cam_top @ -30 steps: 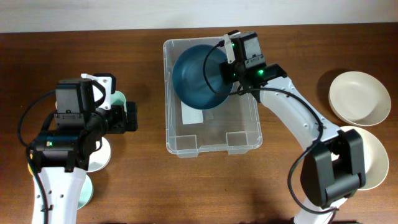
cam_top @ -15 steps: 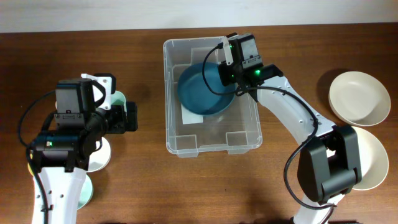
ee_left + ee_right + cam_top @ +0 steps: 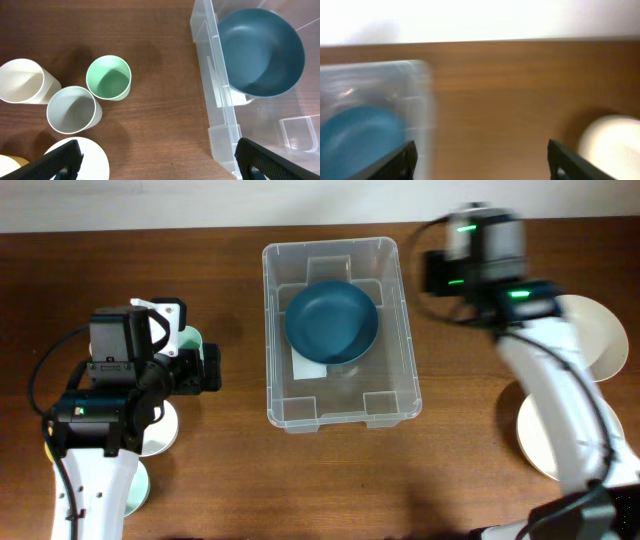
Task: Pack container
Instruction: 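Move the right gripper to the cream bowl's rim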
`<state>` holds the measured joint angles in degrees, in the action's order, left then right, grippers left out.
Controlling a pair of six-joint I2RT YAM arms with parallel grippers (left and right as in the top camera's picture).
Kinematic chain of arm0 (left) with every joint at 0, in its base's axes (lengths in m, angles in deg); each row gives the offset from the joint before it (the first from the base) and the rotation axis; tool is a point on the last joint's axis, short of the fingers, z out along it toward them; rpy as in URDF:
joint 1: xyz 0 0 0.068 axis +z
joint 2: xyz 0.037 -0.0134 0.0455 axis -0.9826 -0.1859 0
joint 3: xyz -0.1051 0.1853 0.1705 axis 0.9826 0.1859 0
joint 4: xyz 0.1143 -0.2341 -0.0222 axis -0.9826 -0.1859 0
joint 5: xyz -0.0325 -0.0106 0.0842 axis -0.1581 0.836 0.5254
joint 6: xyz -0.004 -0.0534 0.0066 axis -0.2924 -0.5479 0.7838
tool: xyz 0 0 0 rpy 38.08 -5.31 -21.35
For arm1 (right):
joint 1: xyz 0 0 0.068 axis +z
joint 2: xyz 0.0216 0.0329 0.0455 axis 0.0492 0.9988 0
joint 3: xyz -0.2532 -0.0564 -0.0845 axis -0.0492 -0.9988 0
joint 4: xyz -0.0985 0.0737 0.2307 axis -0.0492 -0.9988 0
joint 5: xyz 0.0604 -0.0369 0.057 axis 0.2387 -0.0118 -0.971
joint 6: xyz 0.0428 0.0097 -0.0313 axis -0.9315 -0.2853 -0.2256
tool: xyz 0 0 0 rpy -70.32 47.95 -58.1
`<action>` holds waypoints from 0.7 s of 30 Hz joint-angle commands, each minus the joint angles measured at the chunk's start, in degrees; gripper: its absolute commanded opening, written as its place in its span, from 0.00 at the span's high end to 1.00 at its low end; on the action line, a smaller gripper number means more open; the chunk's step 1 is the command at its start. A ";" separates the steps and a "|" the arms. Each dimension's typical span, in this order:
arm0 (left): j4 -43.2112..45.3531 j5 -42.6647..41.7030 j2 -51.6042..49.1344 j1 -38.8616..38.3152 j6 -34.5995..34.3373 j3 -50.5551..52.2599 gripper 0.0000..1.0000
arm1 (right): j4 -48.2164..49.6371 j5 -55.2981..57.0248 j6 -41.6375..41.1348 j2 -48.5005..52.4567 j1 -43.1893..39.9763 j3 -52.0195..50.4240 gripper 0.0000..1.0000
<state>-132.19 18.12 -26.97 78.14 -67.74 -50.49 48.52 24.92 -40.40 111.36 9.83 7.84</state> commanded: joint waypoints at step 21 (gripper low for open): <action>0.07 -1.05 -0.35 0.20 -0.37 -1.29 0.00 | -5.97 1.53 1.27 26.36 -27.65 0.20 0.16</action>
<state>-132.19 18.12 -27.02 78.14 -67.74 -50.49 42.00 26.73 -39.52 136.56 -18.61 8.35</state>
